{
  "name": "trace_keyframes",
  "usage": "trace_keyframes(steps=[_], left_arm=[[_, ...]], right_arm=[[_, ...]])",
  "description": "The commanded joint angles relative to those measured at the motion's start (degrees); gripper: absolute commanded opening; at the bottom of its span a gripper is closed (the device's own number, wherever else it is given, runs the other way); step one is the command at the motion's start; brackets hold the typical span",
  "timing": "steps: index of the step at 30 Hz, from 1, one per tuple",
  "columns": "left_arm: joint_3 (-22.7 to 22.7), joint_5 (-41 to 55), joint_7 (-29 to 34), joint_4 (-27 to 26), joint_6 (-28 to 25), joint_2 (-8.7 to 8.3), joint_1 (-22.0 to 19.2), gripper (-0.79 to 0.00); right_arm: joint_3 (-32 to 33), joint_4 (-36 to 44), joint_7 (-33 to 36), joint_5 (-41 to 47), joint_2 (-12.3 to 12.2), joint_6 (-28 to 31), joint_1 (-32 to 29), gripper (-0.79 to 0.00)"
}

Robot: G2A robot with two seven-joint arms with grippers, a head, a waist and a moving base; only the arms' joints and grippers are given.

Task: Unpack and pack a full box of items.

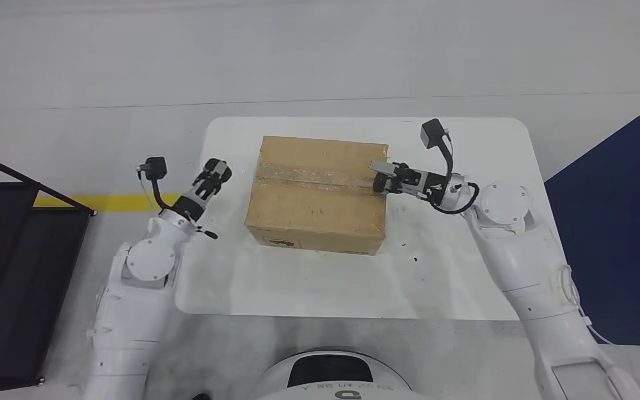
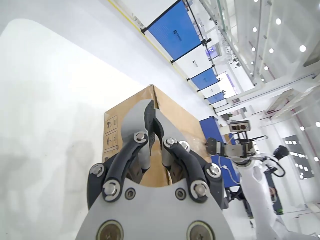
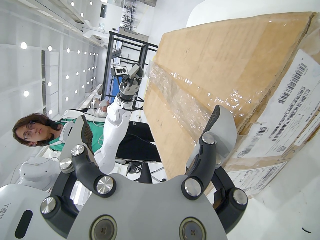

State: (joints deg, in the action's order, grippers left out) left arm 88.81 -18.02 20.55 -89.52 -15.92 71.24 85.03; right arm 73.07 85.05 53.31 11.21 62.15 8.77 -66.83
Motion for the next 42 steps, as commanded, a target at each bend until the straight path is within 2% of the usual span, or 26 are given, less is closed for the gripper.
trace_keyframes(steps=[1, 3, 4, 6, 7, 10, 13, 16, 19, 22, 24, 29, 33, 42], left_arm=[[-0.6, -0.06, -0.44, 0.53, -0.76, 0.04, 0.0, 0.0], [-1.16, 1.34, -0.54, 1.4, -1.95, 0.12, -0.21, 0.0], [-1.3, 2.68, -0.28, 2.04, -2.83, 0.15, -0.39, -0.188], [-1.44, 4.16, 0.25, 3.47, -3.89, 0.14, -1.03, -0.409], [-1.6, 4.93, 0.47, 4.01, -4.33, 0.16, -1.38, -0.449], [-1.94, 5.52, 0.75, 5.18, -5.03, 0.14, -2.38, -0.486], [-2.52, 5.51, 1.23, 5.55, -5.19, 0.12, -3.3, -0.634], [-3.36, 6.37, 2.4, 6.3, -5.03, 0.15, -4.45, -0.736], [-4.39, 7.56, 3.63, 7.93, -4.43, 0.23, -5.84, -0.779], [-5.33, 9.49, 5.39, 10.0, -4.04, 0.31, -7.31, -0.767], [-5.64, 9.77, 6.02, 11.07, -3.88, 0.29, -8.1, -0.785], [-5.67, 11.24, 6.38, 11.41, -5.47, 0.2, -8.75, -0.785], [-4.4, 11.07, 5.92, 9.32, -6.4, -0.12, -8.08, -0.785], [-2.07, 6.36, 3.69, 2.61, -5.41, -0.87, -3.84, -0.785]], right_arm=[[0.02, 0.04, -0.07, -0.06, -0.03, -0.14, -0.04, 0.0], [0.04, 0.09, -0.08, -0.02, -0.07, -0.26, -0.08, 0.0], [0.04, 0.12, -0.09, 0.03, -0.08, -0.35, -0.09, 0.0], [-0.05, 0.19, -0.1, -0.03, -0.1, -0.47, -0.05, 0.0], [-0.11, 0.23, -0.15, -0.13, -0.11, -0.55, -0.01, 0.0], [-0.33, 0.28, -0.14, -0.14, -0.12, -0.85, 0.09, 0.0], [-0.54, 0.3, -0.18, -0.26, -0.13, -1.15, 0.21, 0.0], [-0.69, 0.42, -0.19, -0.27, -0.15, -1.36, 0.3, 0.0], [-0.65, 0.65, -0.37, -0.39, -0.19, -1.61, 0.32, 0.0], [-0.59, 0.85, -0.63, -0.39, -0.24, -1.8, 0.18, 0.0], [-0.57, 1.0, -0.67, -0.38, -0.27, -1.89, 0.11, 0.0], [-0.47, 1.38, -1.01, -0.41, -0.34, -2.16, 0.06, 0.0], [-0.7, 1.52, -1.15, -0.32, -0.33, -2.25, 0.27, 0.0], [-0.65, 0.89, -2.02, 0.44, -0.3, -1.1, 0.67, 0.0]])
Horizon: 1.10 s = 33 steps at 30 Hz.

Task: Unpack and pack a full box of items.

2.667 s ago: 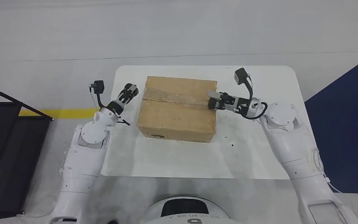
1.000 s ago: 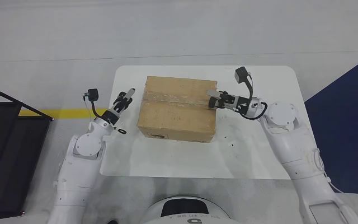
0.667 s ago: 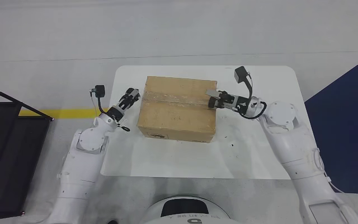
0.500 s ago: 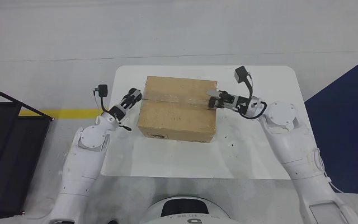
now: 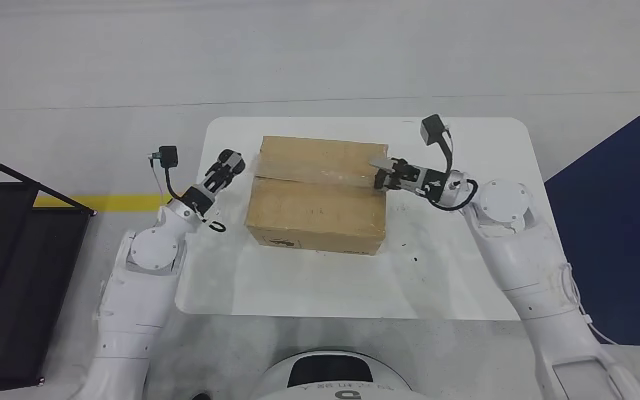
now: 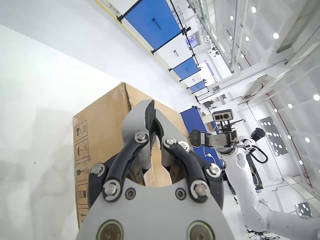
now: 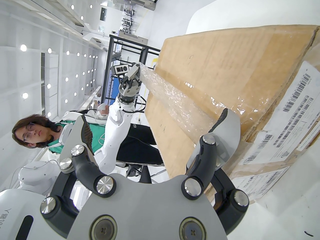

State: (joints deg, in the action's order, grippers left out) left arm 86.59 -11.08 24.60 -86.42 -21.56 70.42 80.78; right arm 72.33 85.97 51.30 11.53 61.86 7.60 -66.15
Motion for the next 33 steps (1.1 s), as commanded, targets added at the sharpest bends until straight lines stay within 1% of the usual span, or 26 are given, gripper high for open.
trace_keyframes(steps=[1, 5, 10, 14, 22, 33], left_arm=[[0.31, -0.99, -0.7, -0.92, 0.48, -0.1, 0.8, -0.785], [0.77, -1.89, -1.73, -1.48, 1.62, -0.24, 1.63, -0.785], [0.95, -3.08, -2.34, -2.38, 1.83, -0.41, 2.17, -0.785], [0.53, -3.86, -2.52, -2.69, 2.37, -0.46, 2.56, -0.785], [-0.67, -7.39, -4.29, -1.23, 3.68, -0.52, 2.89, -0.785], [-1.21, -8.12, -5.59, 0.42, 4.6, -0.59, 2.84, -0.785]], right_arm=[[0.21, -0.08, -0.05, 0.2, -0.04, 0.17, -0.05, 0.0], [0.78, -0.05, 0.32, 1.37, -0.13, 0.81, -0.32, 0.0], [1.67, -0.07, 1.02, 2.27, -0.33, 1.26, -0.7, 0.0], [1.68, 0.07, 1.76, 3.1, -0.39, 1.54, -1.05, 0.0], [0.79, 0.06, 2.68, 3.41, -0.39, 1.17, -1.31, 0.0], [-0.83, -2.4, 2.78, 2.59, -0.26, -0.94, -0.02, 0.0]])
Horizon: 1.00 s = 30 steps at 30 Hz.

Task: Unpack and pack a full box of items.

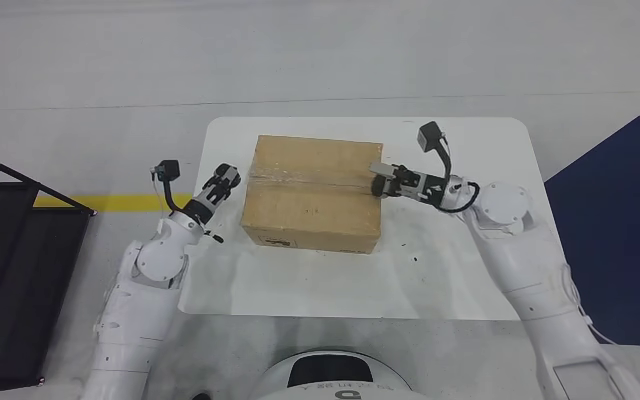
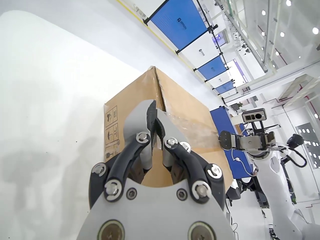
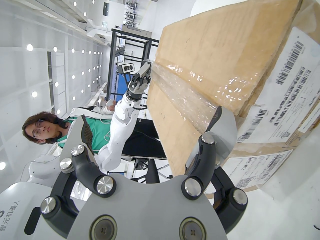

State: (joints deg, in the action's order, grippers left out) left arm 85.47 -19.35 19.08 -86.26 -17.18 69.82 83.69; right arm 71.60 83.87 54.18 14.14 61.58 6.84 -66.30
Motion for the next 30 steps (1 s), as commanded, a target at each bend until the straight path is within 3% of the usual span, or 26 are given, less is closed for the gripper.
trace_keyframes(steps=[1, 22, 30], left_arm=[[-0.21, 0.36, -0.13, 0.47, 0.48, 0.04, -0.2, -0.785], [-1.88, -0.11, -0.23, 1.66, 1.86, 0.04, -1.17, -0.785], [-1.88, -0.11, -0.23, 1.66, 1.86, 0.04, -1.17, -0.785]], right_arm=[[-0.23, -0.6, -0.31, -0.24, 0.03, -0.46, 0.29, 0.0], [-1.8, 0.23, -1.45, 0.61, 0.38, -0.52, 0.72, 0.0], [-8.63, 1.32, -6.14, -3.22, 1.9, -8.65, 5.34, 0.0]])
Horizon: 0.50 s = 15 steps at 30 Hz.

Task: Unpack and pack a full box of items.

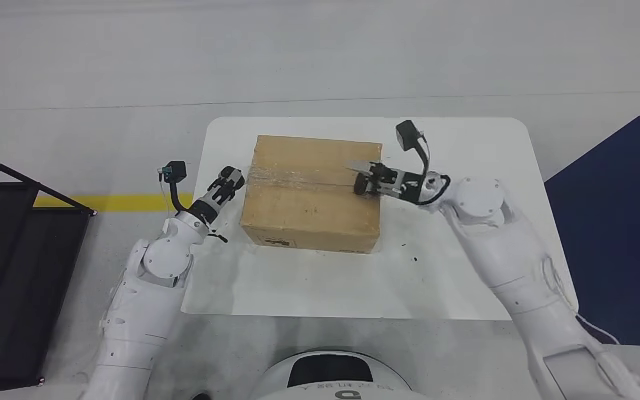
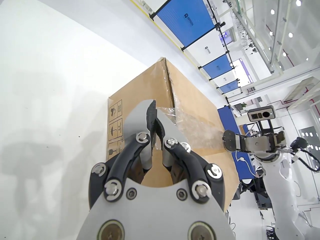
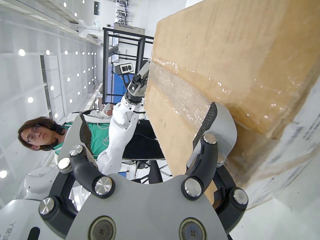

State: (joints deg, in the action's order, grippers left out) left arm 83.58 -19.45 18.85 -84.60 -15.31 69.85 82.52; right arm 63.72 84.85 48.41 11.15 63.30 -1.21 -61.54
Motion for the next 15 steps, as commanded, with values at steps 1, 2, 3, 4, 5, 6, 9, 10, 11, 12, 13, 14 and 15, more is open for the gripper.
trace_keyframes(steps=[1, 2, 3, 4, 5, 6, 9, 10, 11, 12, 13, 14, 15], left_arm=[[0.0, 0.0, 0.0, 0.0, 0.0, 0.0, 0.0, -0.785], [0.0, 0.0, 0.0, 0.0, 0.0, 0.0, 0.0, -0.785], [0.0, 0.0, 0.0, 0.0, 0.0, 0.0, 0.0, -0.785], [0.0, 0.0, 0.0, 0.0, 0.0, 0.0, 0.0, -0.785], [0.0, 0.0, 0.0, 0.0, 0.0, 0.0, 0.0, -0.785], [0.0, 0.0, 0.0, 0.0, 0.0, 0.0, 0.0, -0.785], [0.0, 0.0, 0.0, 0.0, 0.0, 0.0, 0.0, -0.785], [0.0, 0.0, 0.0, 0.0, 0.0, 0.0, 0.0, -0.785], [0.0, 0.0, 0.0, 0.0, 0.0, 0.0, 0.0, -0.785], [0.0, 0.0, 0.0, 0.0, 0.0, 0.0, 0.0, -0.785], [0.0, 0.0, 0.0, 0.0, 0.0, 0.0, 0.0, -0.785], [0.0, 0.0, 0.0, 0.0, 0.0, 0.0, 0.0, -0.785], [0.0, 0.0, 0.0, 0.0, 0.0, 0.0, 0.0, -0.785]], right_arm=[[-1.19, 0.5, -0.5, 0.0, 0.31, -0.74, 0.9, 0.0], [-1.19, 0.5, -0.5, 0.0, 0.31, -0.74, 0.9, 0.0], [-1.19, 0.5, -0.5, 0.0, 0.31, -0.74, 0.9, 0.0], [-1.19, 0.5, -0.5, 0.0, 0.31, -0.74, 0.9, 0.0], [-1.19, 0.5, -0.5, 0.0, 0.31, -0.74, 0.9, 0.0], [-1.19, 0.5, -0.5, 0.0, 0.31, -0.74, 0.9, 0.0], [-1.19, 0.5, -0.5, 0.0, 0.31, -0.74, 0.9, 0.0], [-1.19, 0.5, -0.5, 0.0, 0.31, -0.74, 0.9, 0.0], [-1.19, 0.5, -0.5, 0.0, 0.31, -0.74, 0.9, 0.0], [-1.19, 0.5, -0.5, 0.0, 0.31, -0.74, 0.9, 0.0], [-1.48, 0.82, -0.58, 0.64, 0.42, -0.5, 0.7, 0.0], [-2.16, 0.89, -0.64, 1.47, 0.64, -0.38, 0.79, 0.0], [-3.46, 0.64, -0.47, 1.07, 0.93, -1.13, 1.56, 0.0]])
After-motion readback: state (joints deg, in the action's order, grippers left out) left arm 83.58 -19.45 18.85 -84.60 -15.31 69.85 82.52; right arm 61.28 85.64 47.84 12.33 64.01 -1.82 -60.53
